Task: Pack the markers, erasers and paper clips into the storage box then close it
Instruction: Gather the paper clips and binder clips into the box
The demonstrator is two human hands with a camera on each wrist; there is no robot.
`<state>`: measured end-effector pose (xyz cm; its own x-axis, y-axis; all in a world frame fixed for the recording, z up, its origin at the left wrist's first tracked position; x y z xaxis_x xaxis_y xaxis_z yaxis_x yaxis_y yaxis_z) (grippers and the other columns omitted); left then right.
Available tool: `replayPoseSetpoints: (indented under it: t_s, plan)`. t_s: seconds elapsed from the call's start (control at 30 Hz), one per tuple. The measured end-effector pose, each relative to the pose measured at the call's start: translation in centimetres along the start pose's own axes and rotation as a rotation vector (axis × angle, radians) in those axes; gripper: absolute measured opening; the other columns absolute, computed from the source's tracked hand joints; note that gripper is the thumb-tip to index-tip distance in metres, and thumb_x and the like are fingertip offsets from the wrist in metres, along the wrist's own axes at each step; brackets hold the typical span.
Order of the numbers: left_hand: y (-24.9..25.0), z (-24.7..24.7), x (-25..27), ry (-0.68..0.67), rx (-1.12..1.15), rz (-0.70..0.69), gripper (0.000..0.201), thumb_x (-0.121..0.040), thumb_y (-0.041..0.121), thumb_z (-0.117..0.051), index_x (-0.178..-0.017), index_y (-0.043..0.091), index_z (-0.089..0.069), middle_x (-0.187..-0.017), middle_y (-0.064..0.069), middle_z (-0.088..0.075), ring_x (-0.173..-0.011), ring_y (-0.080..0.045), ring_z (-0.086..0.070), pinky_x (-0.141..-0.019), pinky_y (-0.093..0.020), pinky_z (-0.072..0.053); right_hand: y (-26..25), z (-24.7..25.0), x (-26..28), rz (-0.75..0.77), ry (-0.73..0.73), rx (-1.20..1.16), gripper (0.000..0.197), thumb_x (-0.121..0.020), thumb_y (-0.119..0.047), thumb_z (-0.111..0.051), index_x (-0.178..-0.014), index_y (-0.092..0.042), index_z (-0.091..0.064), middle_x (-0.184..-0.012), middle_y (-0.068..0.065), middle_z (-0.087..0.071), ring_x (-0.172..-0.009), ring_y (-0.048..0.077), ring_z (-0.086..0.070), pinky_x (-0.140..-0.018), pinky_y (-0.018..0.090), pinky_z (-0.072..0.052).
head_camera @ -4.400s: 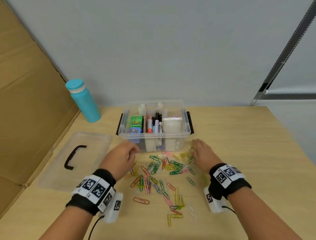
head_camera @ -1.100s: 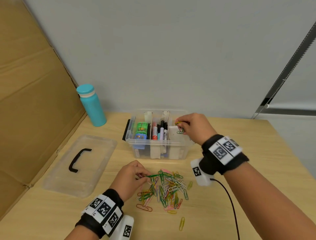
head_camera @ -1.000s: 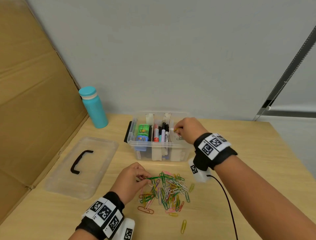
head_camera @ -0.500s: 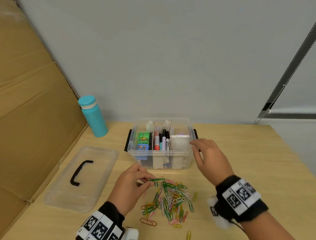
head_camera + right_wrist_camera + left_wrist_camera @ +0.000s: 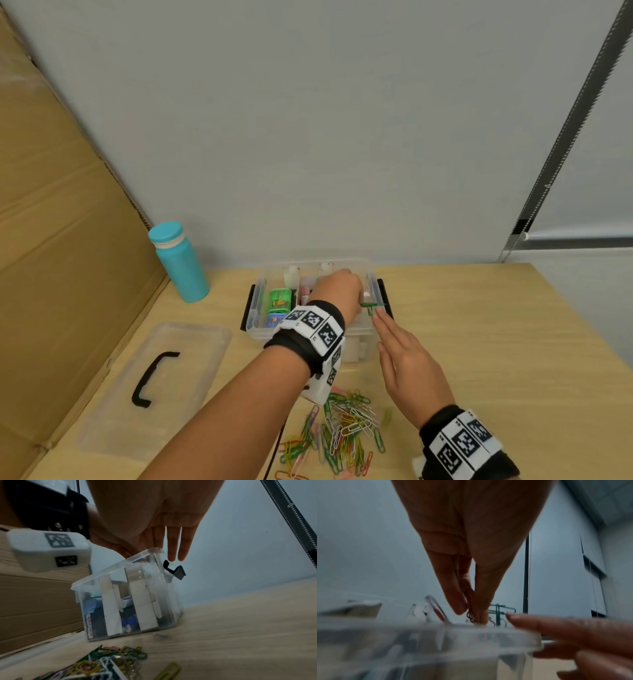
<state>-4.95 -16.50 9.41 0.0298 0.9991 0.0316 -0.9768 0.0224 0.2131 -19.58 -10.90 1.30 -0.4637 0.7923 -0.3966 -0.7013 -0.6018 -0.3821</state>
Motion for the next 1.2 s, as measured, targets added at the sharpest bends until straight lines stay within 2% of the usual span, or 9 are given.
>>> replayPoseSetpoints:
  t_s: [0.2, 0.43, 0.6, 0.73, 0.83, 0.93, 1.0, 1.07, 1.2]
  plan:
    - [0.7, -1.8, -1.2, -0.315, -0.118, -0.014, 0.028, -0.093, 0.010, -0.051, -0.117, 0.005, -0.064, -0.118, -0.013, -0.065, -0.107, -0.027, -0.062, -0.095, -0.036, -0.049, 0.0, 0.0, 0.2, -0.007, 0.014, -0.011, 0.052, -0.095, -0.033, -0.027, -0.145, -0.024, -0.037, -0.151, -0.013, -0.031, -0.127, 0.005, -0.047, -0.101, 0.017, -0.036]
    - [-2.6, 4.9, 3.6, 0.043, 0.381, -0.032, 0.022, -0.092, 0.016, -0.053, -0.106, 0.022, -0.069, -0.102, 0.009, -0.070, -0.079, -0.003, -0.068, -0.083, -0.026, -0.054, 0.1, 0.0, 0.2, 0.003, -0.022, -0.035, 0.053, -0.095, -0.030, -0.027, -0.147, -0.020, -0.034, -0.153, -0.009, -0.031, -0.128, 0.007, -0.046, -0.102, 0.018, -0.036]
    - [-6.2, 5.0, 9.2, 0.209, 0.395, 0.008, 0.020, -0.093, 0.022, -0.052, -0.103, 0.030, -0.068, -0.094, 0.021, -0.065, -0.076, 0.000, -0.060, -0.072, -0.018, -0.050, 0.1, 0.2, 0.4, -0.024, 0.009, -0.167, 0.050, -0.097, -0.021, -0.040, -0.146, -0.022, -0.032, -0.152, -0.014, -0.026, -0.134, 0.002, -0.029, -0.109, 0.020, -0.029]
    - [-7.9, 0.2, 13.0, 0.083, 0.307, 0.057, 0.017, -0.093, 0.028, -0.052, -0.106, 0.032, -0.063, -0.097, 0.018, -0.061, -0.080, 0.005, -0.053, -0.072, -0.012, -0.044, -0.4, 1.2, 1.7, -0.060, 0.174, -0.163, 0.017, -0.089, -0.025, -0.041, -0.104, -0.021, -0.047, -0.104, -0.008, -0.044, -0.097, 0.008, -0.042, -0.080, 0.017, -0.037]
    - [-9.0, -4.7, 14.8, -0.185, 0.255, 0.123, 0.034, -0.085, 0.034, -0.065, -0.117, 0.035, -0.056, -0.111, 0.015, -0.057, -0.090, 0.000, -0.055, -0.083, -0.019, -0.048, -0.4, -0.6, 2.5, -0.123, -0.219, -0.092, 0.013, -0.092, -0.030, -0.048, -0.104, -0.026, -0.047, -0.103, -0.009, -0.046, -0.102, 0.011, -0.048, -0.080, 0.022, -0.045]
    - [-9.8, -9.1, 15.8, -0.482, 0.117, 0.150, 0.094, -0.065, 0.040, -0.081, -0.143, 0.028, -0.030, -0.133, 0.009, -0.035, -0.118, -0.013, -0.044, -0.104, -0.029, -0.041, 0.3, -3.3, 3.2, -0.234, -0.689, 0.048, 0.092, -0.078, -0.064, -0.057, -0.147, -0.016, -0.020, -0.152, 0.005, -0.021, -0.140, 0.024, -0.022, -0.113, 0.036, -0.031]
    - [-9.8, -10.5, 16.0, -0.507, 0.105, 0.129, 0.111, -0.058, 0.042, -0.085, -0.147, 0.026, -0.020, -0.135, 0.008, -0.026, -0.125, -0.015, -0.036, -0.110, -0.032, -0.035, 0.0, -4.3, 3.4, -0.249, -0.832, 0.085, 0.122, -0.064, -0.075, -0.061, -0.152, -0.019, 0.003, -0.159, 0.008, 0.006, -0.146, 0.030, 0.001, -0.119, 0.043, -0.017]
    - [-9.6, -11.3, 15.7, -0.463, 0.171, 0.108, 0.111, -0.058, 0.039, -0.086, -0.147, 0.027, -0.021, -0.129, 0.010, -0.027, -0.119, -0.012, -0.037, -0.108, -0.028, -0.036, -0.7, -4.8, 3.8, -0.208, -0.896, 0.112, 0.124, -0.063, -0.071, -0.067, -0.152, -0.023, 0.005, -0.159, 0.009, 0.011, -0.146, 0.032, 0.006, -0.120, 0.044, -0.013]
    - [-8.5, -11.7, 14.8, -0.347, 0.246, 0.078, 0.086, -0.067, 0.034, -0.081, -0.141, 0.029, -0.036, -0.120, 0.010, -0.036, -0.106, -0.010, -0.044, -0.095, -0.023, -0.041, -2.2, -4.9, 3.9, -0.059, -0.795, 0.132, 0.086, -0.080, -0.047, -0.065, -0.149, -0.027, -0.019, -0.143, 0.006, -0.023, -0.130, 0.025, -0.023, -0.111, 0.035, -0.030]
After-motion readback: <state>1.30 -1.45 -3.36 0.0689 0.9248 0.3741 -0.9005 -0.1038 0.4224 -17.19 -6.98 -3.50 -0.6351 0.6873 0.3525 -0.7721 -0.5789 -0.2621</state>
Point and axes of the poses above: each hand's wrist, its own x-axis away from the middle knuckle, its own z-axis out of the back of the hand, y = z × x, the point moved 3 cm from there along -x, towards the middle knuckle
